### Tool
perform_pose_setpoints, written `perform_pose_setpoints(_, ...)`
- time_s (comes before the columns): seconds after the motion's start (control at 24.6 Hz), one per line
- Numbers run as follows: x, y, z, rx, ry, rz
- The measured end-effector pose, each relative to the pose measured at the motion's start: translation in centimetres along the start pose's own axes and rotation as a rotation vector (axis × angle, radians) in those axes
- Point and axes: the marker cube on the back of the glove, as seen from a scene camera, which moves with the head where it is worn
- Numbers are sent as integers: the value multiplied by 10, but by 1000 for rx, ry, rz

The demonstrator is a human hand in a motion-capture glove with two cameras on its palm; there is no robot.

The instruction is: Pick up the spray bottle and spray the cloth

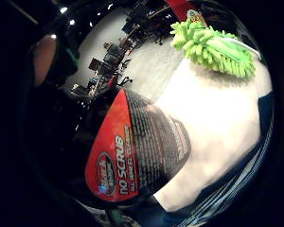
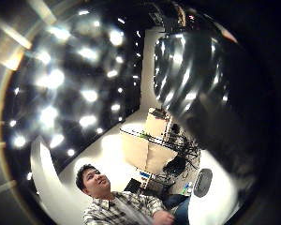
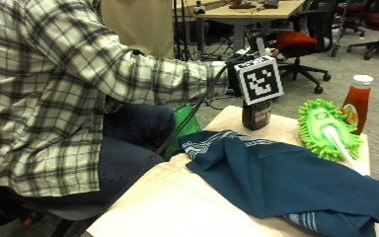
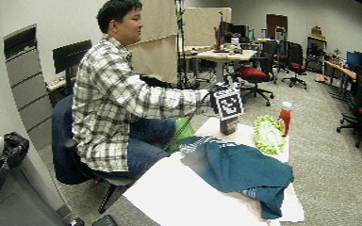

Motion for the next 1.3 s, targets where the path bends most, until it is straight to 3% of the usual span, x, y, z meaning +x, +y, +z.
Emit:
perform_pose_setpoints(0.57,6,38,-38,-55,139,100)
perform_pose_setpoints(0.98,-40,107,-105,-94,618,128)
perform_pose_setpoints(1.3,-74,226,-201,-23,1075,284)
